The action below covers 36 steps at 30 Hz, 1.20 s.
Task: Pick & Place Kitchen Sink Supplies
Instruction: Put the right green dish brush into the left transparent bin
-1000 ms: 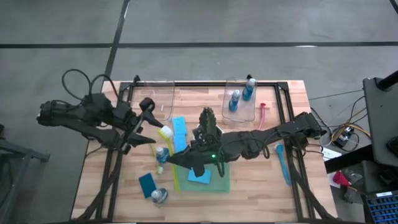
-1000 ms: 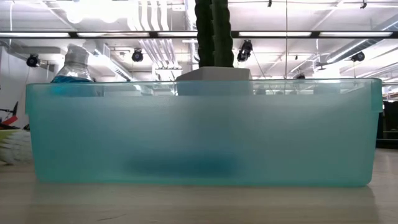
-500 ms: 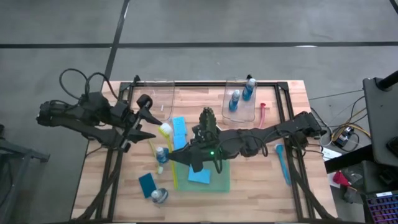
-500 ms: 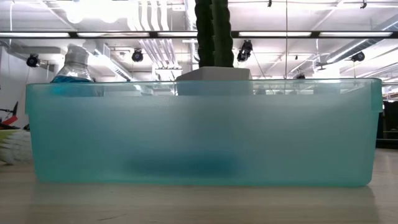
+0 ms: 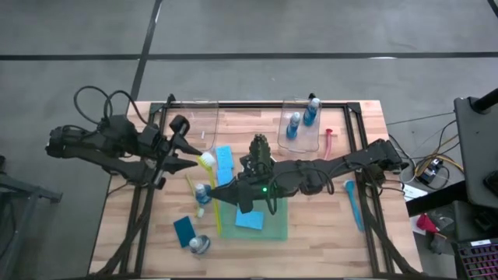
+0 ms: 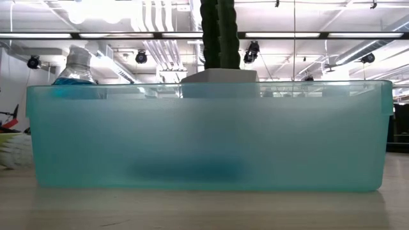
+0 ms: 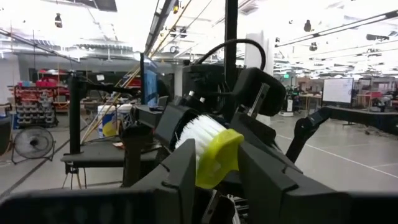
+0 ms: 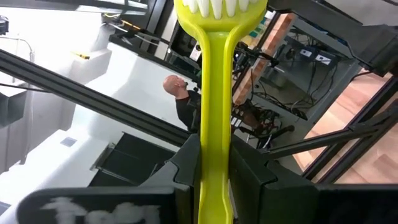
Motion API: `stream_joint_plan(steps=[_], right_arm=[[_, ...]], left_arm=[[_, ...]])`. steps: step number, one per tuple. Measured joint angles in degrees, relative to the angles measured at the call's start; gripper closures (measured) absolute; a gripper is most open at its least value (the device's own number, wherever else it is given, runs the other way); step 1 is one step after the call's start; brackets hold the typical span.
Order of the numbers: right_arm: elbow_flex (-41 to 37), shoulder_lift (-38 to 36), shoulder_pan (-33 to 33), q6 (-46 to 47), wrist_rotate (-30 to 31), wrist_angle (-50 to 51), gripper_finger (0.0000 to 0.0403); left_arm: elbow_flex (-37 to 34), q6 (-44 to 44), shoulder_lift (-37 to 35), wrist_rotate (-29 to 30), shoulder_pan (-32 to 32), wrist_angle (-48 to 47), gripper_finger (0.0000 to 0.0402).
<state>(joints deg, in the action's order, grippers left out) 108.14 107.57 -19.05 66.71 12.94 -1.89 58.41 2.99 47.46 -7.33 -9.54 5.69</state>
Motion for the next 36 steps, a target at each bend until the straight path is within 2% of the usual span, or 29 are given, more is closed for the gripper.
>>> stream_joint_plan(steps=[10, 16, 25, 36], right_arm=[[-0.28, -0.04, 0.04, 0.59, -0.21, -0.37, 0.0348], [-0.37, -0.04, 0.15, -1.2, 0.08, -0.33, 0.0337], [-0.35, -0.06, 0.35, -5.01, 2.26, -0.44, 0.0268], [0.28, -0.15, 0.38, -8.0, 2.26, -0.59, 0.0217]], left_arm=[[-0.03, 0.37, 0.0, -0.58, 0.05, 0.11, 0.0391], [-0.04, 2.75, -0.36, -0.48, 0.07, -0.14, 0.0395], [-0.04, 6.72, -3.21, -0.5, -0.02, 0.23, 0.04], [0.02, 8.84, -7.08, 6.41, 0.09, -1.41, 0.04]])
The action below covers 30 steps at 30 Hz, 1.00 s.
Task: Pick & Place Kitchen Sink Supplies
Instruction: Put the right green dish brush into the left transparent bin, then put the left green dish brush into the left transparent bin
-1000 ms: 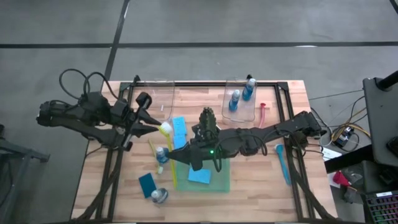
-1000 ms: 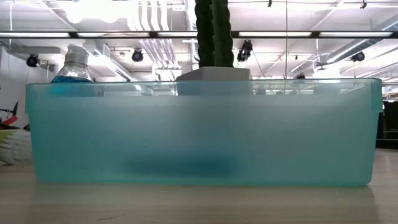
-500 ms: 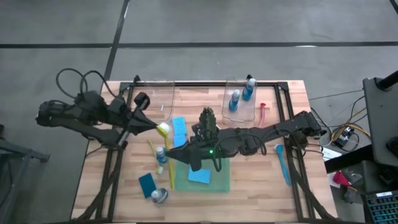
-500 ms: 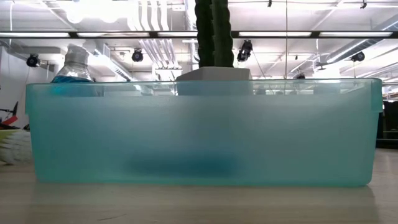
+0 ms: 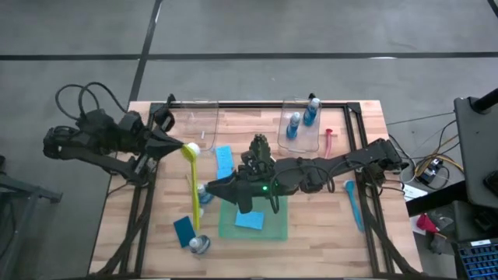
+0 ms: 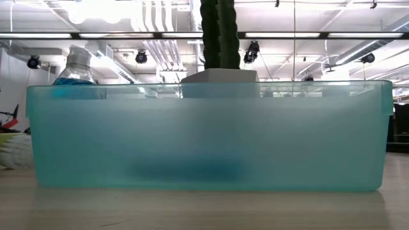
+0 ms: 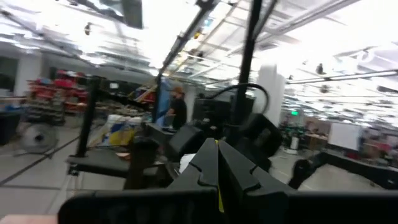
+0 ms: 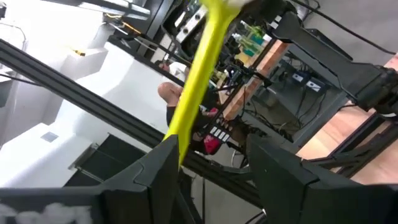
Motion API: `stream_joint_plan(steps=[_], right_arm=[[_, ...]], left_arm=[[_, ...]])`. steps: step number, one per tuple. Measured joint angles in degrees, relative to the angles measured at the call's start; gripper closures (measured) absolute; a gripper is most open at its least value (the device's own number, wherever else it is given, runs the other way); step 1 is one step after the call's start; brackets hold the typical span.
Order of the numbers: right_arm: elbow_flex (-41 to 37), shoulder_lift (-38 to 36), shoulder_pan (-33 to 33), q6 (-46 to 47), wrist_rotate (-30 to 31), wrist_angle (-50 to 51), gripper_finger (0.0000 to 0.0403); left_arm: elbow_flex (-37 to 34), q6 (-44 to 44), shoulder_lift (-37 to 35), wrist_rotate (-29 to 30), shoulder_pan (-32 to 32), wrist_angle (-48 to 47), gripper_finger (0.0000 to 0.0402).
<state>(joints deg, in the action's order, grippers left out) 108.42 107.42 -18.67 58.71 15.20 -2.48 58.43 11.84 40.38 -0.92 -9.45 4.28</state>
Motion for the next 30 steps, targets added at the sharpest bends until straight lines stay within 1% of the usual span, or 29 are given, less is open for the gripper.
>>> stream_joint_plan(steps=[3, 8, 14, 18, 21, 26, 28, 30], right_arm=[[0.0, 0.0, -0.01, -1.35, -0.02, 0.0, 0.0211], [0.0, 0.0, -0.01, -3.03, -0.02, 0.02, 0.0207], [0.0, 0.0, -0.01, -4.63, 0.23, -1.57, 0.0206], [0.04, -0.04, 0.0, -5.43, 0.24, -3.3, 0.0206], [0.04, -0.04, 0.11, -5.43, 0.17, -3.01, 0.0207], [0.04, -0.04, 0.21, -6.23, 0.12, -2.81, 0.0207], [0.04, -0.04, 0.19, -6.99, 0.0, -2.82, 0.0208], [0.04, -0.04, 0.19, -7.89, -0.11, -2.85, 0.0209]], left_arm=[[0.0, -0.31, -1.08, 3.18, 0.03, -0.77, 0.04], [0.02, -1.25, -3.0, 5.06, 0.07, -1.23, 0.0401], [0.04, -0.36, -6.41, 10.35, 0.07, -7.06, 0.0401], [0.04, -0.27, -7.71, 10.92, 0.07, -8.85, 0.0401], [0.04, -0.57, -7.94, 11.04, 0.07, -12.4, 0.0401], [-0.45, 3.21, -7.26, 11.51, 0.07, -18.33, 0.0401], [-0.44, 6.58, -7.22, 12.26, 0.07, -20.36, 0.0401], [-0.44, 9.84, -7.23, 13.6, 0.07, -25.53, 0.0401]])
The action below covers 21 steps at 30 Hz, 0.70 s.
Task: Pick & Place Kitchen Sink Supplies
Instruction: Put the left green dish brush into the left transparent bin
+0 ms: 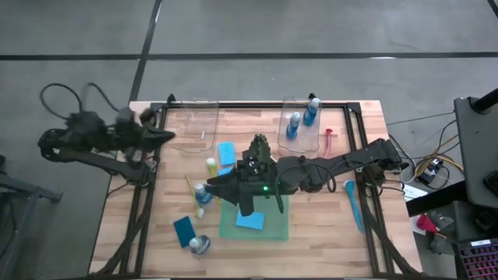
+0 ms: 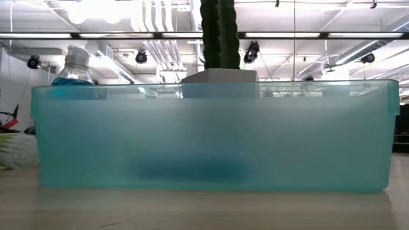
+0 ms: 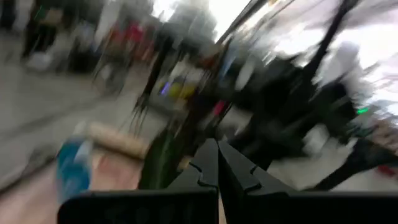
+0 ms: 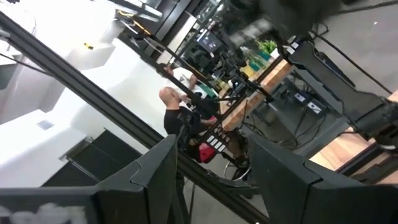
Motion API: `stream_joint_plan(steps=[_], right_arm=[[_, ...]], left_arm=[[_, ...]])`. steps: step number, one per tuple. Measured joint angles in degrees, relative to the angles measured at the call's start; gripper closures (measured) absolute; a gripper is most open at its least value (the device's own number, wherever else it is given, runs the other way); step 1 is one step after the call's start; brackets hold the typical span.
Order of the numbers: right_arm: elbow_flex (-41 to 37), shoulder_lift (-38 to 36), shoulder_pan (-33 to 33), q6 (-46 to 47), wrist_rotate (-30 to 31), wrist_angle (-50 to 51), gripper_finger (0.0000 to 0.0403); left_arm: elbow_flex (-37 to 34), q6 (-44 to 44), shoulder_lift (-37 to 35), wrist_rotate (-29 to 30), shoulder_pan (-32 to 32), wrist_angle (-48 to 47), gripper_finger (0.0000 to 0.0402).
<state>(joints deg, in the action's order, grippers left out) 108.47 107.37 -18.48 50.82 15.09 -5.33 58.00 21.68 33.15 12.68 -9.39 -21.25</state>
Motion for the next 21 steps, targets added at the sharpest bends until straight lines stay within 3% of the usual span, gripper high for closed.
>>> stream_joint_plan(steps=[5, 12, 16, 21], right_arm=[[0.0, -0.34, 0.0, -1.66, -1.04, 0.06, 0.0207], [0.0, -0.92, 0.0, -5.06, -2.29, 0.36, 0.0213], [0.0, -0.92, 0.0, -7.26, -2.45, 0.41, 0.0219], [0.0, -1.02, 0.0, -7.96, -3.36, 0.45, 0.0226]], left_arm=[[0.0, 2.11, -0.05, -1.64, 0.0, -13.68, 0.0368], [0.0, 0.05, 0.68, -3.25, -0.02, -36.55, 0.0256], [-0.18, -7.52, 3.17, -6.64, -0.07, -42.0, 0.0207], [-0.2, -14.98, 8.68, -8.52, -0.04, -45.82, 0.0191]])
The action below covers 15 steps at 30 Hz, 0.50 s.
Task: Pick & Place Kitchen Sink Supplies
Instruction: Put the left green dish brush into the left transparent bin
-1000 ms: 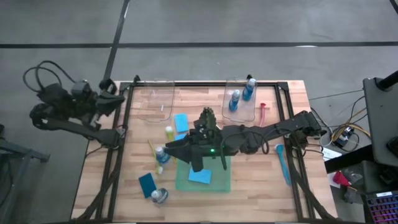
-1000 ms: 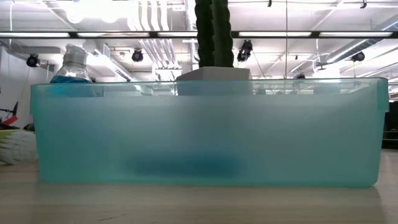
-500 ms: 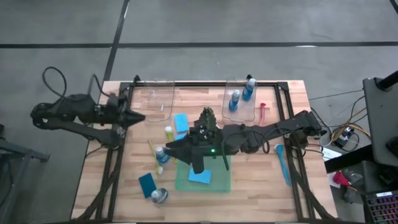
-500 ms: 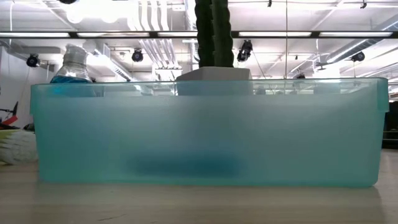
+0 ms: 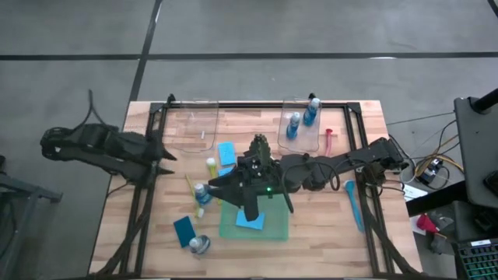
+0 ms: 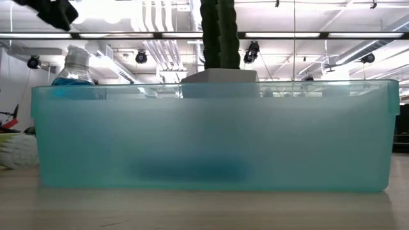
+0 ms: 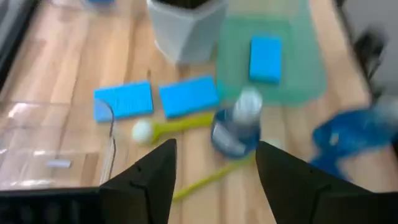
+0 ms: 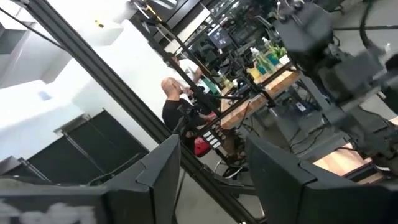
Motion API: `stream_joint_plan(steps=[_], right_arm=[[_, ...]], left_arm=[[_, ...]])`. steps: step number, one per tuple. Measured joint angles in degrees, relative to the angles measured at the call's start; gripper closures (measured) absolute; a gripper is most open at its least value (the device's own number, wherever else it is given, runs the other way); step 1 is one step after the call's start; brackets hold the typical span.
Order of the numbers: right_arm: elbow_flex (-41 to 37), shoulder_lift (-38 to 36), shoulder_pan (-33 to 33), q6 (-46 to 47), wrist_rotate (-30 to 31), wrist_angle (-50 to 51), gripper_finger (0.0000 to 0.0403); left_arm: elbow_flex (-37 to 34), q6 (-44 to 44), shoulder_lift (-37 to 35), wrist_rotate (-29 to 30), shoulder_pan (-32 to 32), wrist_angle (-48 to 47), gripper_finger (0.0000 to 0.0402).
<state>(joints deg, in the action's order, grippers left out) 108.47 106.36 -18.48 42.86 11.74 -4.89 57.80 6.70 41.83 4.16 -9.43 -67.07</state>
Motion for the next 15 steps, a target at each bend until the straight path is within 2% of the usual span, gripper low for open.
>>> stream_joint_plan(steps=[4, 12, 15], right_arm=[[0.0, -0.01, -0.04, 0.01, -0.25, 0.0, 0.0231], [-0.02, -0.01, -0.42, -0.42, -0.37, 0.02, 0.0228], [-0.02, -0.21, -0.37, -0.47, -2.64, 0.0, 0.0227]], left_arm=[[-0.43, -6.86, 4.83, 0.21, 0.0, -5.39, 0.0194], [-5.37, -14.4, 12.2, 0.44, -0.02, -1.31, 0.0195], [-7.81, -15.43, 13.76, 0.44, -0.02, -0.3, 0.0195]])
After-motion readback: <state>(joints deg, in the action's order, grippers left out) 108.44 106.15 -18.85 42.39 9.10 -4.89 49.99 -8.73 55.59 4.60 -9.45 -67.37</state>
